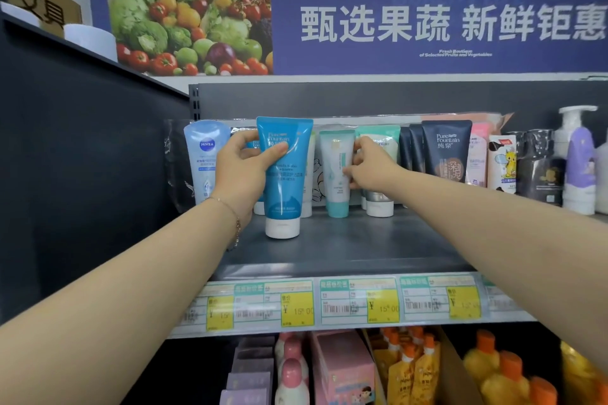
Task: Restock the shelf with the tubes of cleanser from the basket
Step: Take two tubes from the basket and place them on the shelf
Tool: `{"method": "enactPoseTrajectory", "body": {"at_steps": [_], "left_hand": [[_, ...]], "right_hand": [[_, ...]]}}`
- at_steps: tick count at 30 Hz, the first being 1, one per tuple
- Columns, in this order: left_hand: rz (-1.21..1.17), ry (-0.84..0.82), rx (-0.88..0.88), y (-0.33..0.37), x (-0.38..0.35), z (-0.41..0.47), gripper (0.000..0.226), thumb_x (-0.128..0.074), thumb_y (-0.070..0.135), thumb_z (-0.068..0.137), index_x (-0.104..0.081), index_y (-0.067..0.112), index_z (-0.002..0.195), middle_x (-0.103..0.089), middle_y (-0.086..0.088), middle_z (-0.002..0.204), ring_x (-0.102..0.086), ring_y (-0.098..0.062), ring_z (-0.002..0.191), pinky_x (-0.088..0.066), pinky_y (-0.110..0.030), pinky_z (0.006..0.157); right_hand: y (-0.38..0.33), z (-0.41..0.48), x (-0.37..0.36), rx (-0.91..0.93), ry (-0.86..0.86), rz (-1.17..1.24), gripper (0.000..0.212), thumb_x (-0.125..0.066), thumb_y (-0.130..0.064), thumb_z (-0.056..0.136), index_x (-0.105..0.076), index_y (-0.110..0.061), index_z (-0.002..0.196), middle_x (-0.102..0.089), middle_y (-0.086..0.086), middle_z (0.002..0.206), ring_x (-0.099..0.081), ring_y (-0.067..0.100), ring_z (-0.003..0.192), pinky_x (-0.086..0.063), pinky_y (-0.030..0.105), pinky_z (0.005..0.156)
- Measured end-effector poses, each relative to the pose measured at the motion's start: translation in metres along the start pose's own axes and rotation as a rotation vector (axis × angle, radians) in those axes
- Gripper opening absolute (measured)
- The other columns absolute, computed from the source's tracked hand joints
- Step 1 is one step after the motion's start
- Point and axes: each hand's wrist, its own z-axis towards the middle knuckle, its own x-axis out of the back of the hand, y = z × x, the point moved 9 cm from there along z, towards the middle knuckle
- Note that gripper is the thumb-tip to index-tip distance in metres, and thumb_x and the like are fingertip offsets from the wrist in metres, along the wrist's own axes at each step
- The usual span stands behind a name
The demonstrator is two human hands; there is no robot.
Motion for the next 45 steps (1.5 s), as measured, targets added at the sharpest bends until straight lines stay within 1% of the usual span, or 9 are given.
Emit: {"method": "enactPoseTrajectory", "body": {"at_steps": [6,10,14,19,27,31,35,40,45], "left_hand": [[0.003,-0.011,-0.004,0.001,-0.002,-0.002,0.032,-0.072,0.022,0.085,-0.057,0.021,0.113,-0.068,0.004,0.096,-0.068,-0.001,0.073,-0.052,-0.017,0.05],[-0.008,-0.018,-0.002,0.001,-0.002,-0.002,0.027,-0.071,0.022,0.086,-0.056,0.025,0.107,-0.067,0.006,0.093,-0.069,-0.007,0.08,-0.056,-0.024,0.057],[-0.014,-0.015,-0.012,0.002,-0.001,-0.003,0.026,-0.07,0.021,0.087,-0.055,0.024,0.108,-0.066,0.008,0.091,-0.067,-0.003,0.077,-0.053,-0.019,0.054],[-0.001,-0.007,0.002,0.002,-0.001,-0.005,0.029,-0.071,0.021,0.086,-0.055,0.022,0.111,-0.067,0.005,0.095,-0.069,-0.009,0.083,-0.057,-0.025,0.06],[0.043,0.006,0.016,0.004,-0.002,-0.006,0.031,-0.071,0.02,0.086,-0.054,0.019,0.112,-0.063,0.007,0.089,-0.065,-0.006,0.078,-0.057,-0.027,0.066],[0.082,-0.008,0.045,0.003,0.001,-0.005,0.03,-0.074,0.019,0.084,-0.055,0.017,0.107,-0.066,0.0,0.091,-0.07,-0.022,0.088,-0.058,-0.044,0.082],[0.21,-0.067,0.115,0.001,0.006,-0.006,0.04,-0.077,0.021,0.08,-0.051,0.013,0.11,-0.067,-0.011,0.106,-0.069,-0.028,0.095,-0.056,-0.05,0.084],[0.481,-0.202,0.273,-0.011,0.011,-0.02,0.054,-0.076,0.019,0.08,-0.042,0.02,0.122,-0.063,-0.009,0.111,-0.066,-0.025,0.089,-0.055,-0.037,0.076],[0.491,-0.179,0.318,-0.016,0.014,-0.031,0.043,-0.064,0.008,0.087,-0.041,0.017,0.122,-0.059,-0.011,0.116,-0.066,-0.027,0.101,-0.057,-0.039,0.083]], "right_hand": [[0.004,-0.001,-0.003,-0.061,-0.034,0.003,0.02,-0.059,0.002,0.085,-0.055,-0.017,0.085,-0.068,0.014,0.096,-0.068,0.031,0.095,-0.057,0.049,0.085],[0.007,-0.007,-0.007,-0.092,-0.096,-0.106,0.006,-0.063,-0.003,0.084,-0.063,-0.009,0.083,-0.066,0.007,0.081,-0.065,0.027,0.085,-0.057,0.036,0.078],[0.004,-0.015,-0.006,-0.131,-0.125,-0.139,0.018,-0.068,-0.011,0.087,-0.054,-0.012,0.074,-0.058,0.005,0.073,-0.059,0.021,0.069,-0.055,0.034,0.07],[-0.002,-0.03,0.003,-0.182,-0.137,-0.149,0.006,-0.058,0.001,0.088,-0.059,-0.001,0.093,-0.067,0.017,0.101,-0.069,0.031,0.094,-0.057,0.046,0.087],[-0.076,-0.081,-0.023,0.14,-0.32,-0.248,0.034,-0.069,-0.026,0.088,-0.054,-0.015,0.115,-0.068,0.006,0.096,-0.07,0.02,0.09,-0.056,0.035,0.081],[-0.093,-0.089,-0.038,0.191,-0.297,-0.232,0.038,-0.069,-0.034,0.088,-0.041,-0.019,0.109,-0.059,-0.006,0.089,-0.063,0.016,0.088,-0.05,0.026,0.067],[-0.091,-0.086,-0.048,0.159,-0.204,-0.197,0.052,-0.069,-0.033,0.087,-0.038,-0.012,0.123,-0.062,0.006,0.104,-0.066,0.026,0.094,-0.054,0.038,0.078],[-0.088,-0.085,-0.05,0.112,-0.17,-0.113,0.049,-0.071,-0.031,0.087,-0.039,-0.013,0.119,-0.057,0.002,0.096,-0.065,0.026,0.095,-0.056,0.039,0.08],[-0.085,-0.084,-0.051,0.057,-0.127,-0.042,0.038,-0.071,-0.023,0.087,-0.041,-0.017,0.111,-0.059,0.006,0.1,-0.065,0.025,0.093,-0.057,0.041,0.081]]}}
